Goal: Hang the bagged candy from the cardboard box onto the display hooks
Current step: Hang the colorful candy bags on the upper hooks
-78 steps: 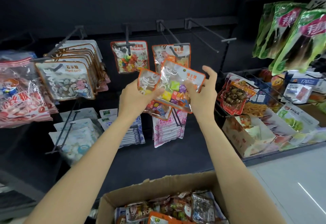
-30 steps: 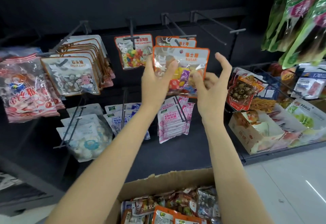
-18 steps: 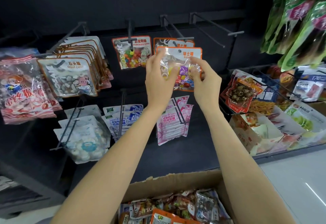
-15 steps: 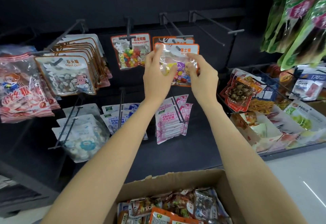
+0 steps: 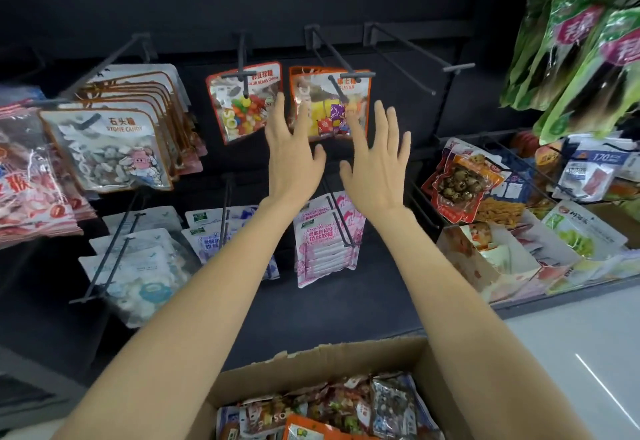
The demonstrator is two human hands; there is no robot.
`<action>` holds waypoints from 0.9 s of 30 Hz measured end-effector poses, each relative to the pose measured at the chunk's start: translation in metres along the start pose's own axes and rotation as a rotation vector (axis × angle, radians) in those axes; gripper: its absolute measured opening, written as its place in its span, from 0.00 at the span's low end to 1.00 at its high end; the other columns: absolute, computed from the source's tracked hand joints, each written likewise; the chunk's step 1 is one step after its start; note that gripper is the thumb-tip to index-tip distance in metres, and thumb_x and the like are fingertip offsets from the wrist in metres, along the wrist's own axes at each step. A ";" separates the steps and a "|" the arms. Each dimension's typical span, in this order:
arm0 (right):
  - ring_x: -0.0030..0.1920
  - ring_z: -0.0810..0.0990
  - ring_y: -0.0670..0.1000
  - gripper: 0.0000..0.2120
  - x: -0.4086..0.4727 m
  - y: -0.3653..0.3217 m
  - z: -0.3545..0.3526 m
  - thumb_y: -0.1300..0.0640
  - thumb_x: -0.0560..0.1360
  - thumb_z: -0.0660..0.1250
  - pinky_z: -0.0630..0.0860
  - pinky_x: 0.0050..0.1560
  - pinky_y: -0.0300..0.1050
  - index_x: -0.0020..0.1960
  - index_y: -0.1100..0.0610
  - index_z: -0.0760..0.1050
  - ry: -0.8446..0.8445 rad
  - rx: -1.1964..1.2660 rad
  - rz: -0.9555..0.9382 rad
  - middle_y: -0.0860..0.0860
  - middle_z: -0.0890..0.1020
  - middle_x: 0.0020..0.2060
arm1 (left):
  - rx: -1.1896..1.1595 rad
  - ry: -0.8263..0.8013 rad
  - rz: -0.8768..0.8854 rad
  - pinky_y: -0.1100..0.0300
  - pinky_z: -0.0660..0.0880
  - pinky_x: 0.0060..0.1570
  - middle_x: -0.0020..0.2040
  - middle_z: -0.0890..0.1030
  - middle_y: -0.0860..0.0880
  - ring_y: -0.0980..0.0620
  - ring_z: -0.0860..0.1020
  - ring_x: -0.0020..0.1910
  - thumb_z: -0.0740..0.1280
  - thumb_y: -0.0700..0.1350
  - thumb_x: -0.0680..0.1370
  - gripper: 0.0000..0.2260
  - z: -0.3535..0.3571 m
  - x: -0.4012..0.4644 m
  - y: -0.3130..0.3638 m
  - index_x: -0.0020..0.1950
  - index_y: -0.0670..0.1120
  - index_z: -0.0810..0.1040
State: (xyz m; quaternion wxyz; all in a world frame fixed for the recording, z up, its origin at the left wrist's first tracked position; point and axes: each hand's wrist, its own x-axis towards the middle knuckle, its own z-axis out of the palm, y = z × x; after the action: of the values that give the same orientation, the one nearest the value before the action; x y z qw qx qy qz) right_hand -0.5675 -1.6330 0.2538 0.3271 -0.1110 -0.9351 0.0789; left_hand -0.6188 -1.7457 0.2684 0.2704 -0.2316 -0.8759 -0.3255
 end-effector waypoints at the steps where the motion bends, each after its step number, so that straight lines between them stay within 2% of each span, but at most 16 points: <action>1: 0.77 0.50 0.60 0.31 -0.018 0.000 -0.002 0.57 0.74 0.65 0.50 0.73 0.61 0.76 0.53 0.60 0.052 0.055 -0.014 0.59 0.55 0.76 | -0.036 0.021 0.011 0.67 0.54 0.63 0.77 0.55 0.45 0.46 0.52 0.76 0.64 0.41 0.78 0.26 -0.003 -0.014 -0.004 0.75 0.47 0.63; 3: 0.74 0.58 0.60 0.24 -0.061 0.002 -0.003 0.60 0.74 0.65 0.57 0.71 0.60 0.70 0.55 0.69 0.097 0.155 -0.035 0.58 0.63 0.73 | -0.091 0.059 0.069 0.63 0.61 0.65 0.70 0.69 0.48 0.49 0.63 0.71 0.64 0.43 0.77 0.19 -0.010 -0.051 -0.017 0.69 0.46 0.71; 4: 0.71 0.64 0.59 0.20 -0.083 0.005 0.000 0.61 0.75 0.65 0.61 0.69 0.58 0.66 0.56 0.72 0.057 0.208 -0.024 0.57 0.68 0.70 | -0.122 0.060 0.086 0.60 0.64 0.65 0.64 0.75 0.50 0.50 0.68 0.67 0.63 0.44 0.77 0.16 -0.013 -0.074 -0.026 0.65 0.46 0.74; 6: 0.60 0.75 0.57 0.14 -0.128 0.014 0.008 0.61 0.76 0.65 0.71 0.61 0.56 0.61 0.56 0.75 -0.165 0.353 0.048 0.54 0.77 0.61 | -0.186 0.022 0.052 0.61 0.64 0.61 0.54 0.80 0.53 0.54 0.73 0.58 0.60 0.47 0.78 0.12 -0.017 -0.129 -0.045 0.59 0.47 0.77; 8: 0.52 0.80 0.53 0.12 -0.174 0.022 0.022 0.59 0.77 0.63 0.77 0.53 0.52 0.60 0.54 0.76 -0.477 0.459 0.151 0.51 0.82 0.52 | -0.189 -0.056 -0.019 0.63 0.63 0.59 0.49 0.81 0.55 0.56 0.75 0.53 0.60 0.48 0.79 0.11 -0.021 -0.186 -0.066 0.55 0.48 0.79; 10: 0.52 0.81 0.53 0.11 -0.218 0.027 0.045 0.57 0.78 0.63 0.78 0.53 0.51 0.59 0.53 0.76 -0.753 0.420 0.195 0.51 0.83 0.51 | -0.119 -0.176 -0.080 0.60 0.65 0.59 0.49 0.82 0.55 0.55 0.76 0.53 0.61 0.49 0.78 0.10 -0.021 -0.235 -0.095 0.53 0.49 0.80; 12: 0.55 0.80 0.54 0.12 -0.257 0.031 0.071 0.57 0.77 0.64 0.76 0.57 0.50 0.59 0.54 0.77 -0.990 0.399 0.229 0.52 0.83 0.53 | -0.036 -0.332 -0.159 0.53 0.69 0.60 0.54 0.81 0.54 0.51 0.75 0.57 0.63 0.47 0.78 0.11 -0.018 -0.270 -0.130 0.58 0.50 0.79; 14: 0.57 0.79 0.55 0.13 -0.293 0.034 0.097 0.56 0.77 0.65 0.74 0.57 0.47 0.60 0.56 0.77 -1.171 0.364 0.237 0.53 0.81 0.57 | 0.058 -0.482 -0.262 0.50 0.68 0.63 0.62 0.78 0.50 0.47 0.72 0.63 0.66 0.44 0.77 0.16 -0.014 -0.296 -0.162 0.65 0.48 0.75; 17: 0.55 0.79 0.56 0.18 -0.340 0.037 0.129 0.54 0.77 0.64 0.73 0.48 0.44 0.66 0.54 0.71 -1.378 0.222 0.227 0.54 0.78 0.59 | 0.202 -0.640 -0.370 0.47 0.64 0.67 0.71 0.70 0.48 0.44 0.66 0.70 0.67 0.43 0.76 0.23 -0.010 -0.324 -0.196 0.71 0.47 0.69; 19: 0.57 0.77 0.56 0.22 -0.363 0.036 0.144 0.56 0.78 0.64 0.74 0.48 0.46 0.71 0.53 0.66 -1.464 0.087 0.175 0.55 0.74 0.63 | 0.290 -0.747 -0.427 0.46 0.60 0.71 0.75 0.63 0.48 0.45 0.60 0.74 0.66 0.44 0.77 0.27 -0.007 -0.340 -0.213 0.75 0.47 0.63; 21: 0.67 0.70 0.58 0.27 -0.380 0.035 0.159 0.59 0.77 0.63 0.72 0.59 0.52 0.74 0.53 0.59 -1.471 -0.033 0.116 0.54 0.67 0.70 | 0.356 -0.820 -0.488 0.47 0.55 0.73 0.77 0.57 0.49 0.46 0.55 0.76 0.65 0.46 0.78 0.29 -0.007 -0.353 -0.227 0.76 0.47 0.59; 22: 0.71 0.65 0.58 0.30 -0.385 0.035 0.166 0.60 0.77 0.63 0.68 0.65 0.55 0.75 0.52 0.55 -1.458 -0.075 0.105 0.54 0.63 0.73 | 0.369 -0.834 -0.526 0.47 0.55 0.73 0.77 0.57 0.48 0.45 0.54 0.76 0.65 0.46 0.78 0.29 -0.009 -0.358 -0.232 0.77 0.47 0.58; 24: 0.75 0.57 0.57 0.35 -0.392 0.034 0.183 0.62 0.77 0.64 0.61 0.70 0.57 0.77 0.52 0.50 -1.461 -0.115 0.115 0.53 0.59 0.75 | 0.363 -0.800 -0.578 0.47 0.57 0.71 0.76 0.61 0.46 0.43 0.58 0.74 0.64 0.45 0.78 0.27 -0.014 -0.368 -0.235 0.76 0.46 0.61; 25: 0.74 0.58 0.58 0.37 -0.394 0.033 0.190 0.63 0.76 0.65 0.62 0.70 0.58 0.78 0.51 0.49 -1.474 -0.114 0.133 0.53 0.60 0.74 | 0.358 -0.768 -0.559 0.46 0.59 0.69 0.73 0.65 0.44 0.41 0.61 0.72 0.65 0.44 0.77 0.25 -0.016 -0.374 -0.233 0.74 0.46 0.64; 27: 0.67 0.69 0.59 0.35 -0.397 0.029 0.200 0.63 0.76 0.65 0.69 0.63 0.57 0.77 0.51 0.51 -1.482 -0.091 0.170 0.55 0.67 0.70 | 0.320 -0.783 -0.473 0.48 0.63 0.66 0.68 0.71 0.43 0.41 0.67 0.67 0.65 0.44 0.76 0.23 -0.013 -0.388 -0.223 0.71 0.46 0.68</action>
State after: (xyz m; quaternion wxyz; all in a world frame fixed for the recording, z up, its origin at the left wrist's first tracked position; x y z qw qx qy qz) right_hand -0.3865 -1.7230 -0.1428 -0.4008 -0.1143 -0.9012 0.1191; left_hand -0.4550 -1.9958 -0.0647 -0.1285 -0.0868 -0.9796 -0.1276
